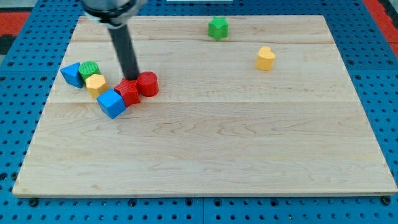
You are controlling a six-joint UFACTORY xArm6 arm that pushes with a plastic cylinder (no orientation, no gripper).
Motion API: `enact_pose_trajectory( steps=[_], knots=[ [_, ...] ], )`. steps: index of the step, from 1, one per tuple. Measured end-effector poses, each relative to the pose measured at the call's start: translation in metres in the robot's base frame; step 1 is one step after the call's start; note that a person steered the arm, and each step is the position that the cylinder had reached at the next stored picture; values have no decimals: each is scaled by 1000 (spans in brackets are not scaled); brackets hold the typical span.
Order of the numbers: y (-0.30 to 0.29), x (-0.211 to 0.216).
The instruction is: Push the red star closer to the green star
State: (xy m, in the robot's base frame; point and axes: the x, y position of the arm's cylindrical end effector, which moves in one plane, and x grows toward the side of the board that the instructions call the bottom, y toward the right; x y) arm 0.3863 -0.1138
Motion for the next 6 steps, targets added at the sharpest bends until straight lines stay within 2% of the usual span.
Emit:
enact_pose_trajectory(
  steps=[1, 2, 3, 4, 5, 6],
  knots=[
    [7, -2],
    [31, -32],
    [118, 0],
    [126, 84],
    [74, 109],
    [5, 96]
  ],
)
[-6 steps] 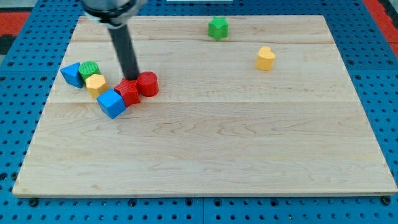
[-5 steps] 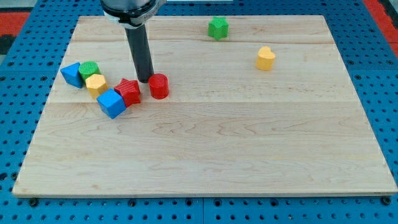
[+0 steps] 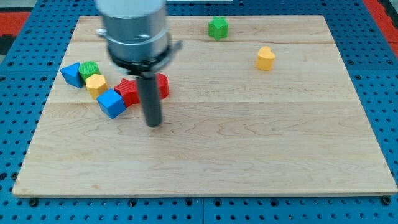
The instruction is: Push the red star closer to the green star
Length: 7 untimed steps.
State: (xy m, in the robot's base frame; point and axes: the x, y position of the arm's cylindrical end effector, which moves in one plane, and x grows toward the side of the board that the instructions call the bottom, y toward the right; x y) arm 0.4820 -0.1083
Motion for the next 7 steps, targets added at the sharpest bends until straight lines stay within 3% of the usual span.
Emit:
enact_pose_trajectory(
  steps=[1, 3, 6, 7],
  knots=[
    [-42, -20],
    [-40, -44],
    [43, -140],
    [46, -157]
  ],
)
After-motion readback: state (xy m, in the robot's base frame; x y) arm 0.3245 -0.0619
